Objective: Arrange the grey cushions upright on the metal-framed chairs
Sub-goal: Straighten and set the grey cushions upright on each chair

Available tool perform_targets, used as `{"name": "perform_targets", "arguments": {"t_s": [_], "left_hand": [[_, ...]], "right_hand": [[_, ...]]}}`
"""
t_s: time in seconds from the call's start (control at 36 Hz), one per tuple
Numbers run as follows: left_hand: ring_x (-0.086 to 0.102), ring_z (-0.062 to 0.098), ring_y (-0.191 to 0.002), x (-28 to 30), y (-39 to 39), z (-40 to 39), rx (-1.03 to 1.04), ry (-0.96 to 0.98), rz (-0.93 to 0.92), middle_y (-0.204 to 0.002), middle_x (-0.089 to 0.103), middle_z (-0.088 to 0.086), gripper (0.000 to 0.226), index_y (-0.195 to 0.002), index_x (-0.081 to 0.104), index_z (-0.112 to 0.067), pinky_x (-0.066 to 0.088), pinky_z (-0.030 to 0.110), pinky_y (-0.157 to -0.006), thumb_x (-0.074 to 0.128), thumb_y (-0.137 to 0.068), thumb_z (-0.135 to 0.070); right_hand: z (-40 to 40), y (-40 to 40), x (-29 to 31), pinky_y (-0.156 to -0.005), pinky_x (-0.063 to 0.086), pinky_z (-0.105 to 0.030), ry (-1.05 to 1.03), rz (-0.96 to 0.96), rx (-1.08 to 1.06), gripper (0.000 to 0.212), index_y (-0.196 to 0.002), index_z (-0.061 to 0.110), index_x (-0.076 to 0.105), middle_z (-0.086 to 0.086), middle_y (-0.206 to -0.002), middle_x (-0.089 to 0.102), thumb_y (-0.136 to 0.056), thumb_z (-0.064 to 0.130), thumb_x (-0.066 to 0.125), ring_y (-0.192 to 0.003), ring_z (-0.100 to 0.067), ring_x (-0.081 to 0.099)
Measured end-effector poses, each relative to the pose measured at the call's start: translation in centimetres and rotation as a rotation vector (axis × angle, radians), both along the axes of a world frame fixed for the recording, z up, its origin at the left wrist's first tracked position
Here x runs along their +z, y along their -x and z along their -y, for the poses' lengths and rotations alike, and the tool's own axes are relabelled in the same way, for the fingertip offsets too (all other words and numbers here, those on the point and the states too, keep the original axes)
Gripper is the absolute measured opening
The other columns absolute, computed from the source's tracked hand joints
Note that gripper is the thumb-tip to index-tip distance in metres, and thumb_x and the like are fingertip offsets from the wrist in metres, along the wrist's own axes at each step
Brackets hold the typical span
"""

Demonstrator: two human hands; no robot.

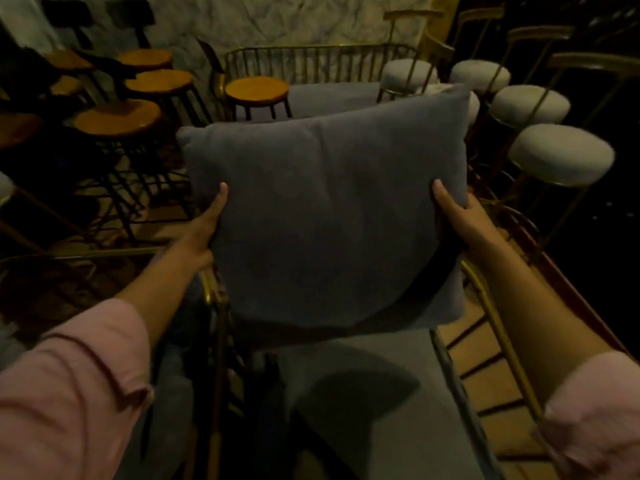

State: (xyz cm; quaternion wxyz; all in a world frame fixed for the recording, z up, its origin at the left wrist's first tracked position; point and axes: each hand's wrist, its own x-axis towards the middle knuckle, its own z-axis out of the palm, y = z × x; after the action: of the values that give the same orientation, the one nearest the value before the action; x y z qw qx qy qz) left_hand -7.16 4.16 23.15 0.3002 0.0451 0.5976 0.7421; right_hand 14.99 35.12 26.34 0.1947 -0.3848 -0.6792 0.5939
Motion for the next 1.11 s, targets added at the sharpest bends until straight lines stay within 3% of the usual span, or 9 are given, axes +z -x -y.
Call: {"name": "perform_targets", "arguments": {"t_s": [0.06, 0.17, 0.28, 0.36, 0.44, 0.58, 0.86, 1.0, 1.11], "left_hand": [[0.073, 0.012, -0.089, -1.5, -1.1, -3.4, 0.103, 0.011, 0.01, -0.1, 0.077, -0.006, 0.041, -0.111, 0.063, -0.023, 0.056, 0.039, -0.091, 0.064, -0.083, -0.052], [0.07, 0.023, -0.103, -6.0, -1.3, -7.4, 0.207, 0.048, 0.052, -0.116, 0.071, 0.004, 0.072, -0.104, 0.066, -0.021, 0.052, 0.047, -0.098, 0.085, -0.048, -0.062], [0.068, 0.021, -0.102, -11.2, -1.0, -9.8, 0.229, 0.096, 0.094, -0.112, 0.07, 0.003, 0.039, -0.101, 0.067, -0.02, 0.053, 0.042, -0.097, 0.079, -0.073, -0.045], [0.066, 0.023, -0.109, -14.6, -1.1, -10.7, 0.256, 0.158, 0.068, -0.12, 0.068, 0.003, 0.043, -0.106, 0.066, -0.022, 0.049, 0.043, -0.103, 0.081, -0.071, -0.042], [0.064, 0.018, -0.108, -18.1, -1.8, -11.2, 0.23, 0.244, 0.114, -0.124, 0.064, -0.001, 0.077, -0.126, 0.059, -0.016, 0.051, 0.035, -0.096, 0.083, -0.061, -0.052], [0.059, 0.026, -0.12, -22.5, -2.5, -11.6, 0.29, 0.263, 0.175, -0.136, 0.059, 0.007, 0.061, -0.138, 0.049, -0.014, 0.051, 0.038, -0.096, 0.069, -0.085, -0.037], [0.05, 0.027, -0.131, -21.0, -3.0, -11.0, 0.349, 0.484, 0.048, -0.148, 0.045, 0.009, 0.105, -0.15, 0.019, -0.015, 0.044, 0.042, -0.108, 0.077, -0.071, -0.051], [0.05, 0.019, -0.124, -17.4, -5.6, -7.2, 0.411, 0.513, -0.102, -0.143, 0.046, 0.013, 0.061, -0.142, 0.034, -0.004, 0.045, 0.016, -0.092, 0.065, -0.09, -0.011], [0.048, 0.015, -0.12, -13.3, -6.2, 0.4, 0.459, 0.5, -0.239, -0.13, 0.049, 0.007, 0.051, -0.138, 0.042, -0.004, 0.043, 0.025, -0.099, 0.062, -0.091, -0.008]], "right_hand": [[-2.9, -0.5, -1.7, -0.09, 0.055, -0.035, 0.013, 0.005, 0.021, 0.107, -0.14, 0.021, 0.051, 0.005, -0.132, 0.062, -0.054, 0.081, 0.072, -0.119, -0.019, 0.06], [-7.3, -0.8, -5.8, -0.107, 0.045, -0.045, 0.09, 0.017, 0.069, 0.106, -0.144, 0.026, 0.046, 0.004, -0.139, 0.058, -0.056, 0.078, 0.075, -0.128, -0.022, 0.055], [-9.4, -0.7, -10.4, -0.108, 0.039, -0.054, 0.169, 0.006, 0.079, 0.096, -0.15, 0.037, 0.03, 0.008, -0.148, 0.046, -0.068, 0.07, 0.068, -0.137, -0.022, 0.042], [-10.7, -0.6, -14.9, -0.109, 0.033, -0.068, 0.255, 0.049, 0.079, 0.093, -0.15, 0.043, 0.026, 0.004, -0.158, 0.036, -0.072, 0.07, 0.067, -0.144, -0.031, 0.034], [-11.1, -0.4, -19.3, -0.105, 0.04, -0.065, 0.299, 0.133, 0.053, 0.087, -0.148, 0.039, 0.031, 0.003, -0.154, 0.042, -0.075, 0.069, 0.067, -0.141, -0.033, 0.039], [-10.2, 0.1, -24.2, -0.072, 0.051, -0.032, 0.311, 0.125, -0.007, 0.065, -0.146, 0.033, 0.035, 0.016, -0.12, 0.058, -0.09, 0.046, 0.065, -0.116, -0.018, 0.052], [-7.8, 0.0, -25.1, -0.105, 0.047, -0.046, 0.254, 0.167, -0.226, 0.096, -0.147, 0.02, 0.034, -0.006, -0.147, 0.05, -0.072, 0.069, 0.068, -0.133, -0.029, 0.051], [-0.3, 0.6, -22.7, -0.079, 0.051, -0.044, 0.491, 0.323, -0.145, 0.058, -0.141, 0.015, 0.048, -0.009, -0.138, 0.057, -0.093, 0.045, 0.06, -0.125, -0.034, 0.055], [7.3, 3.2, -19.1, -0.101, 0.044, -0.052, 0.51, 0.427, 0.223, 0.054, -0.144, 0.005, 0.043, -0.023, -0.142, 0.051, -0.101, 0.037, 0.052, -0.127, -0.038, 0.051]]}}
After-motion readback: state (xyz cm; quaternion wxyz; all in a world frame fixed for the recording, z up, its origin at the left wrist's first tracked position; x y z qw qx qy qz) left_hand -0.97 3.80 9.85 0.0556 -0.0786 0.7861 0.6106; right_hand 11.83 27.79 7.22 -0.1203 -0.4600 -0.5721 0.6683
